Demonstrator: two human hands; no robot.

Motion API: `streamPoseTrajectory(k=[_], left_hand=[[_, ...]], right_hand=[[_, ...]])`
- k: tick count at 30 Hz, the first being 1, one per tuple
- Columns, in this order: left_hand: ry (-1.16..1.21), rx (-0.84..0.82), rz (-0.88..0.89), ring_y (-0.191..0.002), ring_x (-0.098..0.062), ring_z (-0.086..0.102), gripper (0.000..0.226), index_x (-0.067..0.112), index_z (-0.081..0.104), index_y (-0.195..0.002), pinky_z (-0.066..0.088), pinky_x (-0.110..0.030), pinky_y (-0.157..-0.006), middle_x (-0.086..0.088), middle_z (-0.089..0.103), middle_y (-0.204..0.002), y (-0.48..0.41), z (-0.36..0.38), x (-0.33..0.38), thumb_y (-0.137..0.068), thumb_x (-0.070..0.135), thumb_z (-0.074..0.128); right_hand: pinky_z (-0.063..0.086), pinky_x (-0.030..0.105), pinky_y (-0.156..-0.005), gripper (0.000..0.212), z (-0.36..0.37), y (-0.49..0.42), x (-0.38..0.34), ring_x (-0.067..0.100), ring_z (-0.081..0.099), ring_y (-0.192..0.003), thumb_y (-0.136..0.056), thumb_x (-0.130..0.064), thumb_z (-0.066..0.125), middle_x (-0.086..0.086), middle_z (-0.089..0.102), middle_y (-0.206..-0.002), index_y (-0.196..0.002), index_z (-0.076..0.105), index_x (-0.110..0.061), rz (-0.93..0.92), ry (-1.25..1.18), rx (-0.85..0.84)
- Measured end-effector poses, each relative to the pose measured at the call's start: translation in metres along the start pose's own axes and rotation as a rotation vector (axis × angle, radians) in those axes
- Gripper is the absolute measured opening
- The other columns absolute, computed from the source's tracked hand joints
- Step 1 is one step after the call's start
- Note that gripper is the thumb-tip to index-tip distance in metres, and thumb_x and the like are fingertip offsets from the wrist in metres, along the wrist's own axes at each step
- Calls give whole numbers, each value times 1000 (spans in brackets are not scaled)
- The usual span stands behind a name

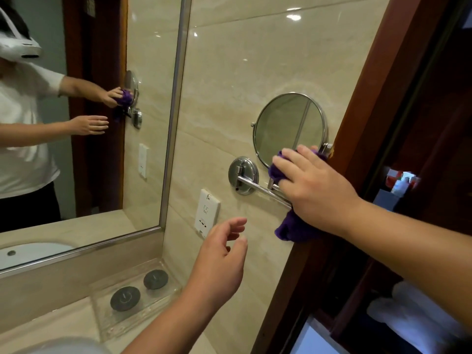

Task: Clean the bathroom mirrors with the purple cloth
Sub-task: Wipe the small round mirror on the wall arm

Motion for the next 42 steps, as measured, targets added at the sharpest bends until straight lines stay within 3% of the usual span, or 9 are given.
streamPoseTrajectory(k=[4,8,14,21,27,32,35,37,42], left_hand=[[34,3,10,-107,17,51,33,53,51,-120,45,-16,-84,25,59,-116,-6,9,6,-99,27,53],[30,-5,3,-109,17,50,33,58,51,-114,47,-19,-91,28,57,-116,-9,14,7,-99,28,53],[26,9,-28,-109,16,51,37,53,51,-127,47,-30,-102,29,58,-117,-6,3,2,-99,29,53],[22,57,-38,-107,16,49,43,50,45,-134,46,-27,-99,24,56,-119,-8,-17,3,-99,26,53],[8,66,-20,-107,17,48,46,50,41,-137,45,-21,-92,24,54,-120,-6,-23,11,-99,27,53],[-5,84,-13,-104,19,48,46,50,41,-137,45,-21,-92,26,53,-119,0,-32,17,-99,27,52],[-10,82,-16,-105,18,48,47,52,38,-137,46,-24,-98,28,52,-119,5,-35,20,-100,27,53],[-10,86,-25,-107,16,49,49,53,36,-136,47,-28,-101,29,52,-118,8,-38,20,-99,27,54],[-9,95,-44,-111,5,52,53,56,34,-137,49,-34,-101,28,51,-119,17,-41,21,-98,27,56]], right_hand=[[2,58,-120,57,12,-29,9,43,13,-151,-98,-22,17,26,13,-164,-145,48,-12,144,66,-103],[-8,56,-119,60,30,-49,2,36,-3,-153,-100,-36,27,21,-4,-166,-156,28,-15,101,82,-138],[-11,58,-118,62,41,-92,9,30,-6,-154,-100,-40,30,11,-9,-167,-159,19,-22,43,114,-199],[-8,63,-117,59,4,-121,63,34,-5,-154,-100,-29,24,16,-5,-167,-158,25,-17,300,125,-183],[-7,53,-122,62,23,-104,23,32,-3,-154,-102,-36,24,14,1,-168,-160,15,-16,145,90,-237],[1,51,-123,57,27,-84,8,29,10,-154,-102,-31,39,7,20,-166,-157,27,-24,-117,-7,-299],[2,50,-123,56,27,-76,5,27,12,-153,-102,-28,41,4,23,-165,-156,28,-26,-179,-39,-333],[2,48,-123,58,19,-84,19,26,9,-154,-102,-28,39,5,16,-167,-158,24,-27,-126,-31,-297],[-5,45,-123,65,0,-101,61,29,-6,-154,-101,-27,28,14,-8,-167,-161,5,-22,223,1,-227]])
Point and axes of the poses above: each hand's wrist, its own y-axis away from the middle knuckle, its own z-axis out of the palm, x = y × z, the point moved 6 cm from there along -y, towards the middle knuckle
